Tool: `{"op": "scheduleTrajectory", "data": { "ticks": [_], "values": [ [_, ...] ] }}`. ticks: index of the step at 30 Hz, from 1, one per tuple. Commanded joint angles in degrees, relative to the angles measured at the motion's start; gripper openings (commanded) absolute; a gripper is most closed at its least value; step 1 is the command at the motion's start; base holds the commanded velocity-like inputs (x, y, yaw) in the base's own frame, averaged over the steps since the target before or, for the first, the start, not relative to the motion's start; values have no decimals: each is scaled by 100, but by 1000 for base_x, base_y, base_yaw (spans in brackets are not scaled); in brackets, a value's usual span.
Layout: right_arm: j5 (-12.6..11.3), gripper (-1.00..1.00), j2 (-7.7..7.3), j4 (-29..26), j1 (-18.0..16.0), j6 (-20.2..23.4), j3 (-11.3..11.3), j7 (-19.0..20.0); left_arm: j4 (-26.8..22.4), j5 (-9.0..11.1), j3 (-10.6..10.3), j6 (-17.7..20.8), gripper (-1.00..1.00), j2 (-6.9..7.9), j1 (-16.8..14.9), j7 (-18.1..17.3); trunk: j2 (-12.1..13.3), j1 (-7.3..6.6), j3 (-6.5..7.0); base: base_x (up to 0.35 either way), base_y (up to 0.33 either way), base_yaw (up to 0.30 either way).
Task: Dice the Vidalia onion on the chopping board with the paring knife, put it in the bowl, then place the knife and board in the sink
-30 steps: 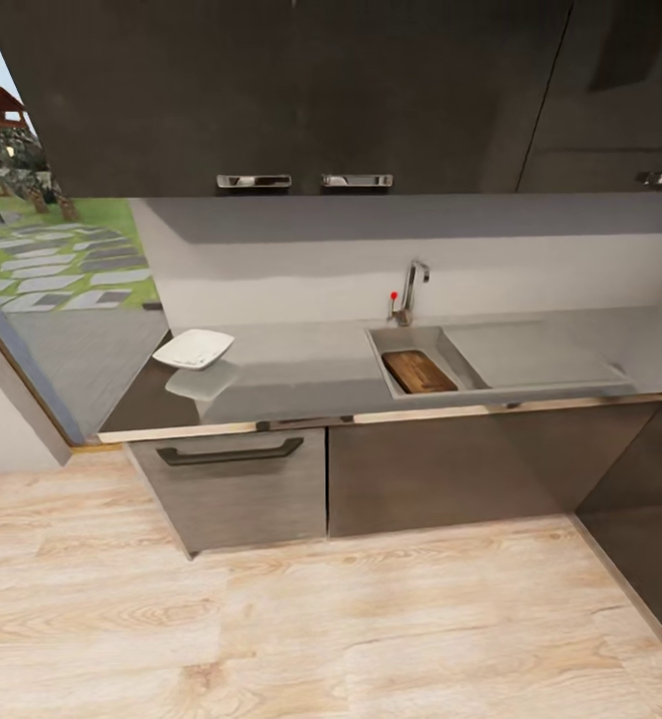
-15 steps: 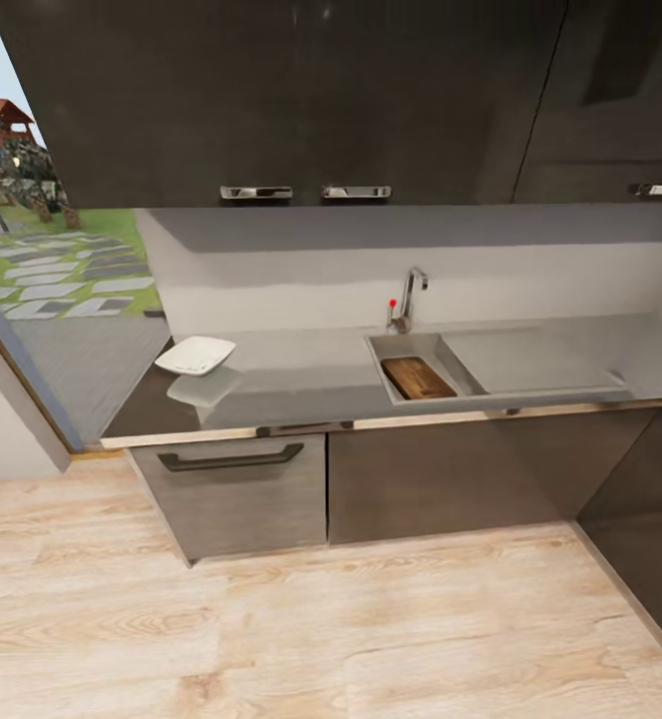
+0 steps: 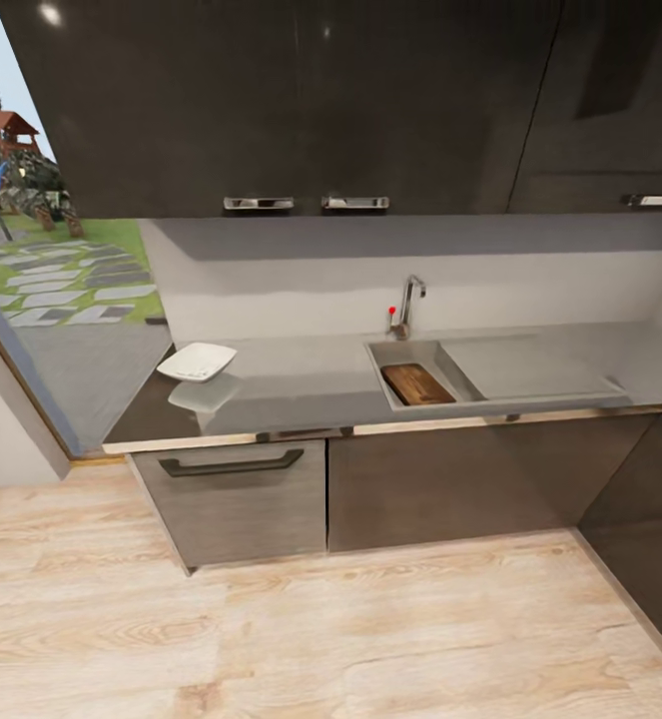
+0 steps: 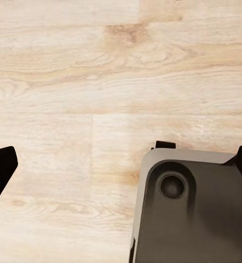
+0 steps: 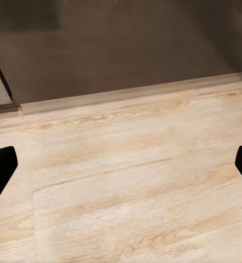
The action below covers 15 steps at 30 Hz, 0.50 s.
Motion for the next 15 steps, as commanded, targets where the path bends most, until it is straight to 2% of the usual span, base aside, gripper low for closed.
{"op": "scheduleTrajectory", "data": {
  "ticks": [1,15],
  "values": [
    [61,100,2,2,-3,-13,-46,-25,6,31,-6,-21,100,0,-4,0,-11,3,-2,0,0,0],
    [61,100,2,2,-5,-13,-46,-25,18,31,-6,-21,100,0,-4,0,-11,3,124,0,0,0]
  ]
}}
